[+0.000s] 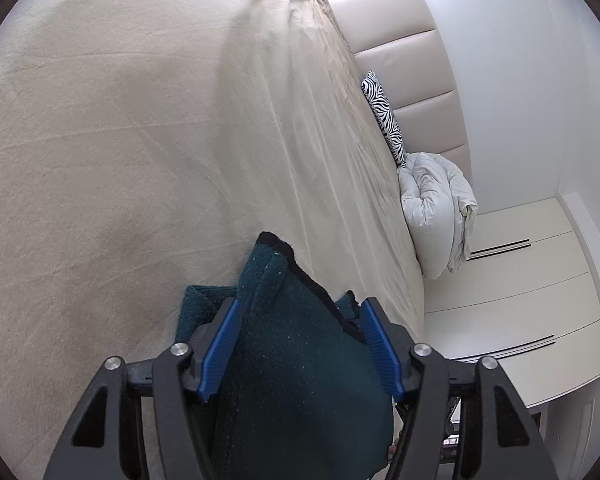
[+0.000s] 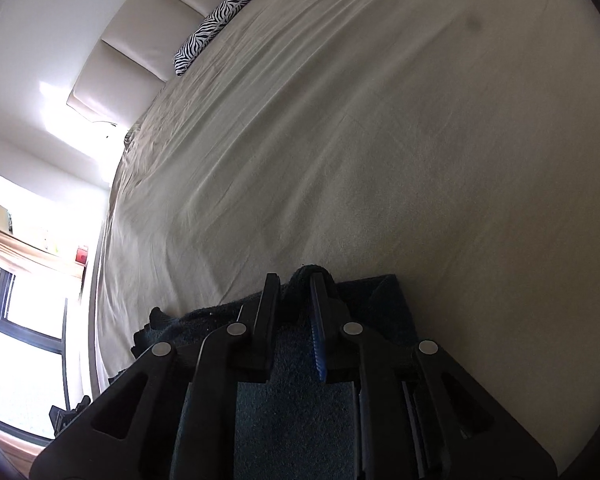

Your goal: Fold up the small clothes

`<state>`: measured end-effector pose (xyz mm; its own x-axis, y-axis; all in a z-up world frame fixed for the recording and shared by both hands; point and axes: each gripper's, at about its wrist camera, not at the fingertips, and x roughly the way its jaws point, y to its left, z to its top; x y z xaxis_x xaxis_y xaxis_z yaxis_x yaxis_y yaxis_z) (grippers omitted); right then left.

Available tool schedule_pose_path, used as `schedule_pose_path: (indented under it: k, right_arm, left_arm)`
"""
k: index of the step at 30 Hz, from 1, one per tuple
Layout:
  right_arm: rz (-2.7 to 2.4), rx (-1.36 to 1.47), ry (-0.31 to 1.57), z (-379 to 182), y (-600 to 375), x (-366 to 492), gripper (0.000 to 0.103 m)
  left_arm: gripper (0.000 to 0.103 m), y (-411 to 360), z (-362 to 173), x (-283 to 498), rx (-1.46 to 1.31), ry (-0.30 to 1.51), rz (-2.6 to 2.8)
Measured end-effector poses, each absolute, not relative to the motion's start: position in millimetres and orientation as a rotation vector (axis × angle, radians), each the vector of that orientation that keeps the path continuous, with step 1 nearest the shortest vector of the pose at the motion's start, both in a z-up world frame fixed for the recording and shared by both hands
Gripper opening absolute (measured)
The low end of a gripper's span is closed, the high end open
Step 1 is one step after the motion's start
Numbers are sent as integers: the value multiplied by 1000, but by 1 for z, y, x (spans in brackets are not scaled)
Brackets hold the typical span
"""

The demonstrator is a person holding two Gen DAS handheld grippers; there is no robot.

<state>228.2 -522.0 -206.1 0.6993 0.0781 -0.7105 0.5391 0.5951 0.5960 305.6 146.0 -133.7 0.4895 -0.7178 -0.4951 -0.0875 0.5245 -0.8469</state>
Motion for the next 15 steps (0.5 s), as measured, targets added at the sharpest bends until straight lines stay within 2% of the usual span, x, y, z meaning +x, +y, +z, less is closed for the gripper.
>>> schedule_pose_path:
  k: [1, 2, 3, 15]
  right_arm:
    - [-308, 902, 762, -202, -521, 227, 30]
    - [-308, 903, 747, -195, -520, 216, 44]
    - [-309, 906, 731, -191, -520, 212, 49]
    - [-294, 672, 784, -159, -470, 132, 51]
  left_arm:
    - [64, 147, -131, 301, -955, 1001, -471]
    - [64, 147, -128, 296, -941, 996, -473]
    - [64, 148, -124, 289, -923, 988, -472]
    - [64, 118, -101, 192, -661, 918, -497]
